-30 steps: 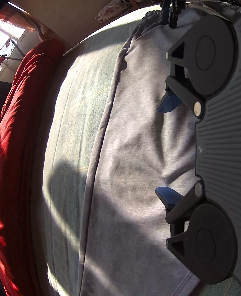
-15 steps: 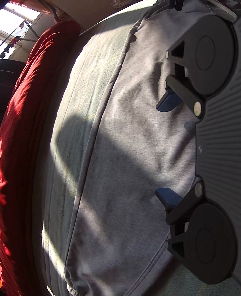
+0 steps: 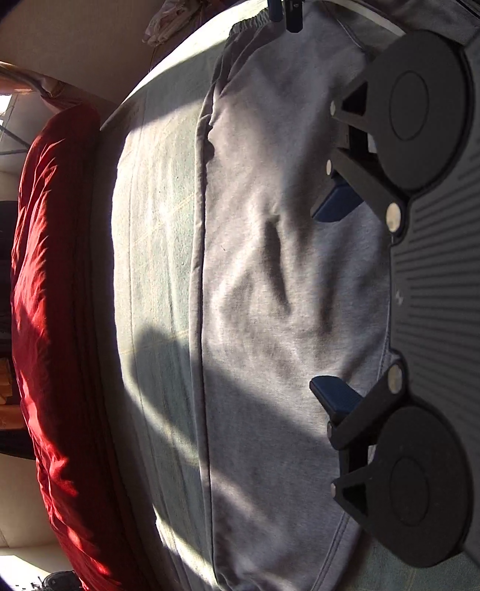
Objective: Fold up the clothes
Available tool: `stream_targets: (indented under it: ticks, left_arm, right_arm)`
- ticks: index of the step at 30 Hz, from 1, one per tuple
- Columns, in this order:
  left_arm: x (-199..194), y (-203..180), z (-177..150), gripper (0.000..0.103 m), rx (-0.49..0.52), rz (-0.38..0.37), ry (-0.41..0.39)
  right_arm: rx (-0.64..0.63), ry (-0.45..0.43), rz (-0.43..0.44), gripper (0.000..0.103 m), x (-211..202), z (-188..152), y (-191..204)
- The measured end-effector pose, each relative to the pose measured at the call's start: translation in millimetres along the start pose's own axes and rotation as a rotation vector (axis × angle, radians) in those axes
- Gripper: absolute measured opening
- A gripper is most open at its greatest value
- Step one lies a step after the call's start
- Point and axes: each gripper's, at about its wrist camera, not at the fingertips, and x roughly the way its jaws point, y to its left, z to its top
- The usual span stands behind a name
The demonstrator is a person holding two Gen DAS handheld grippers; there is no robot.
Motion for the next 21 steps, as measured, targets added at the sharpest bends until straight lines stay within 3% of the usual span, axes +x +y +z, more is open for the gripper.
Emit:
stream_targets:
  ticks: [5,8,10,14,21]
  left_arm:
    - [17,-72,4,0.091,0.104,-0.126,0.002]
    - [41,-94,-7,0.091,0.135,-0.143,0.052]
    - [54,-92,-17,0.091,0.147,-0.113,0.077]
    - [45,-65,-30,0.091,0.170,-0.048,0.048]
    - [17,-17,-36,0.093,0.088,0.039,0.055]
  right_arm:
    - [-0.095,-0.018,0.007,0.092,1,-10,25]
    - [-0.091,0.023,0.024,0.092,18,-23,21]
    - [-0.094,0.031,0.008,0.093,28,-33,13]
    - [-0.121,-0.008,0.004,0.096,21,-43,-2]
    - [-0.052,-0.019,-0.020,0.096,9,-39,-19]
